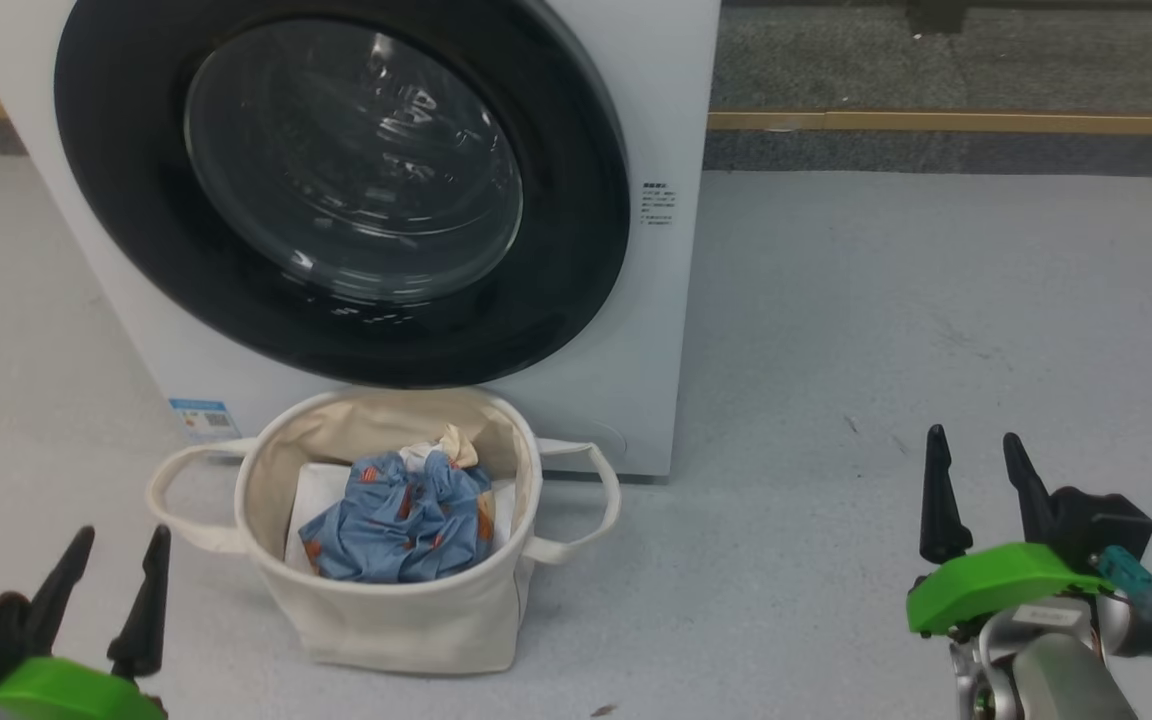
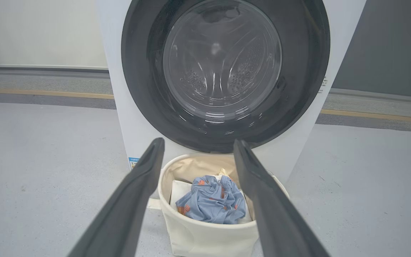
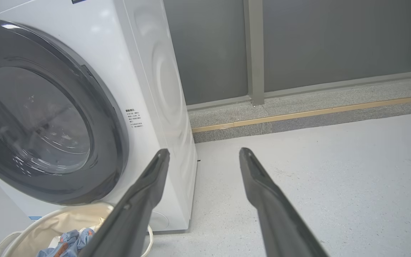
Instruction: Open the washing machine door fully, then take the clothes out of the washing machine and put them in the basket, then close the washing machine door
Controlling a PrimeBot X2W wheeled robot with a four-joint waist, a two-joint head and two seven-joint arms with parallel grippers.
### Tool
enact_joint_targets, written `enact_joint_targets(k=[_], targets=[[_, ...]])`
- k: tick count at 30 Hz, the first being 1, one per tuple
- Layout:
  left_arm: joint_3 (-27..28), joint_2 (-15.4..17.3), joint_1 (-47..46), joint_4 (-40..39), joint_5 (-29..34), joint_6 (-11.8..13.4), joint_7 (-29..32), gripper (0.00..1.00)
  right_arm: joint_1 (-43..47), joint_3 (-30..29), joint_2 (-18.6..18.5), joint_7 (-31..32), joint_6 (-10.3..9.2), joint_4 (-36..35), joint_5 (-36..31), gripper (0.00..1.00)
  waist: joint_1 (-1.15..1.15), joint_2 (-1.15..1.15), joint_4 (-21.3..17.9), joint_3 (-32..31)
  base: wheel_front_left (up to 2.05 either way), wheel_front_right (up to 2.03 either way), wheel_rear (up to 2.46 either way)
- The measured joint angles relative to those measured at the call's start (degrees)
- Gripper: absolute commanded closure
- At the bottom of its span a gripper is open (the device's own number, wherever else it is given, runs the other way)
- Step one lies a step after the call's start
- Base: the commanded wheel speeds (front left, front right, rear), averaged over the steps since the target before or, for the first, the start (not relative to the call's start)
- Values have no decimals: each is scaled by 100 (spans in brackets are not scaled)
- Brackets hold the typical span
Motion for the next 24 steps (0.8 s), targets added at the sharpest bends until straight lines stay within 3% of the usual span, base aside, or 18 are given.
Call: enact_joint_targets(k=[7,24], targets=[[-94,15,80,168,-141,0,0,0,224,132,-10,0,0,-285,-163,0,0,0,-135,-116,0,0,0],[-298,31,66,166,-160,0,0,0,239,201,-51,0,0,-449,-292,0,0,0,8,-47,0,0,0]])
